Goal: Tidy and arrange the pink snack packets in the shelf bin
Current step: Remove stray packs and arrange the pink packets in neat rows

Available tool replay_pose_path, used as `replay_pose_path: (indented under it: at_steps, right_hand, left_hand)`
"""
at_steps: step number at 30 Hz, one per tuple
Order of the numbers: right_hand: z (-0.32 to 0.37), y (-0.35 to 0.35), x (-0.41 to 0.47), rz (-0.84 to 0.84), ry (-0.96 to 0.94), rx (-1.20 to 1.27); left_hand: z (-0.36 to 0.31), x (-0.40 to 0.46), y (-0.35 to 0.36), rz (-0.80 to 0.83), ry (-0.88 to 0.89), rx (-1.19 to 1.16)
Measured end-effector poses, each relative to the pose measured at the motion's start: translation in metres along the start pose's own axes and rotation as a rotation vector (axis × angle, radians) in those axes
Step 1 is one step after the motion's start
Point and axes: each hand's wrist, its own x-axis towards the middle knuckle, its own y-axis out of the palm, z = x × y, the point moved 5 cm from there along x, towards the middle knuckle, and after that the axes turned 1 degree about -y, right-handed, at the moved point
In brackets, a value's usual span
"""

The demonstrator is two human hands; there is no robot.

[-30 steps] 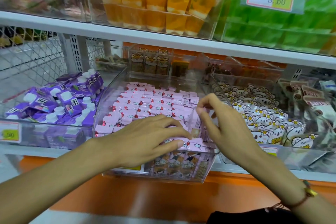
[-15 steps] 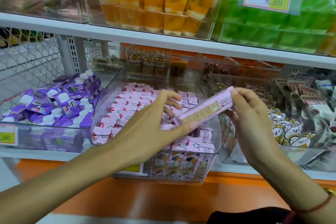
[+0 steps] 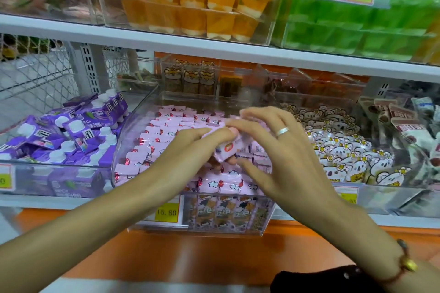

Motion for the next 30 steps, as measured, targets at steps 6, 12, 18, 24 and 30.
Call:
replay_pose_path:
  at_steps: [6, 12, 18, 24, 30]
  right_hand:
    - [-0.017, -0.014, -0.002, -0.149, 0.213, 0.335]
    - [-0.039, -0.007, -0.010, -0.261, 0.481, 0.821]
    - [-0.041, -0.002, -0.008, -0.261, 0.437, 0.649]
    - [-0.033, 0.016, -0.001, -0.062, 0.347, 0.499]
    - [-0.044, -0.001, 0.002, -0.070, 0.270, 0.275]
  left_hand:
    - [0.006, 0.004, -0.002, -0.010, 0.093, -0.018]
    - [0.011, -0.007, 0.007, 0.172, 0.399, 0.735]
    - [0.019, -0.008, 0.011, 0.351, 0.433, 0.983]
    - [0.019, -0.004, 0.008, 0.362, 0.425, 1.010]
    - [0.019, -0.003, 0.006, 0.330, 0.440, 0.971]
